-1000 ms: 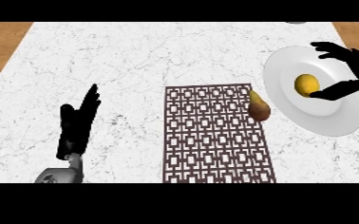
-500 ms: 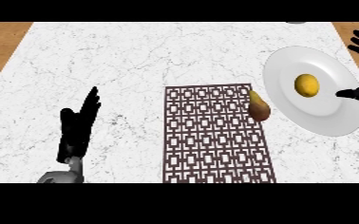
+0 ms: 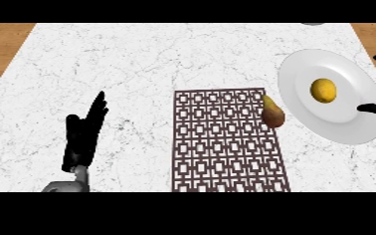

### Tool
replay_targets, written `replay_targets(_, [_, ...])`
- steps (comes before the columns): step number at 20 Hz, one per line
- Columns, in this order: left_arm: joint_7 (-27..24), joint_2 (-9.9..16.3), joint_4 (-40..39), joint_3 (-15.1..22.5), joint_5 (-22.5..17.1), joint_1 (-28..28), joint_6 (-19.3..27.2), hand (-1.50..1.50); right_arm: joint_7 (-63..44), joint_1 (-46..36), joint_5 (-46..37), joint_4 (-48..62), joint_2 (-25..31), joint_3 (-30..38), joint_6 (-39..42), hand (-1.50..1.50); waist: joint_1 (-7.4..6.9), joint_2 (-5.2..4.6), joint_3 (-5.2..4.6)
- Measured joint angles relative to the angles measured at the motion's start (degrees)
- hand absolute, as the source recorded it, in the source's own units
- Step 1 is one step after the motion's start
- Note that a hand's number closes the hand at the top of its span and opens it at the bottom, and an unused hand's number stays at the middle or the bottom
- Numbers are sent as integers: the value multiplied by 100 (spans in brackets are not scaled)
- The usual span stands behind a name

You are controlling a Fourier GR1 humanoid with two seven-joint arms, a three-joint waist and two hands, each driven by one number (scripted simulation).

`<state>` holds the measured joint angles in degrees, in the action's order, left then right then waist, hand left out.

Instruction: Pick the lemon from the placemat and place it in the plate

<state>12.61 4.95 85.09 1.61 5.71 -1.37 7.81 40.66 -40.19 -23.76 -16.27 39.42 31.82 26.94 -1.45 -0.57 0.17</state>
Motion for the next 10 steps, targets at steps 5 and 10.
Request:
replay_targets(5, [-66, 86, -102, -138, -77, -50, -91, 0, 162, 56, 14, 28, -137, -137, -229, -150, 8, 4, -2])
replay_targets(10, [-1, 22, -104, -105, -42, -117, -72, 0, 261, 100, -29, 176, -103, -272, -447, -150, 2, 2, -2])
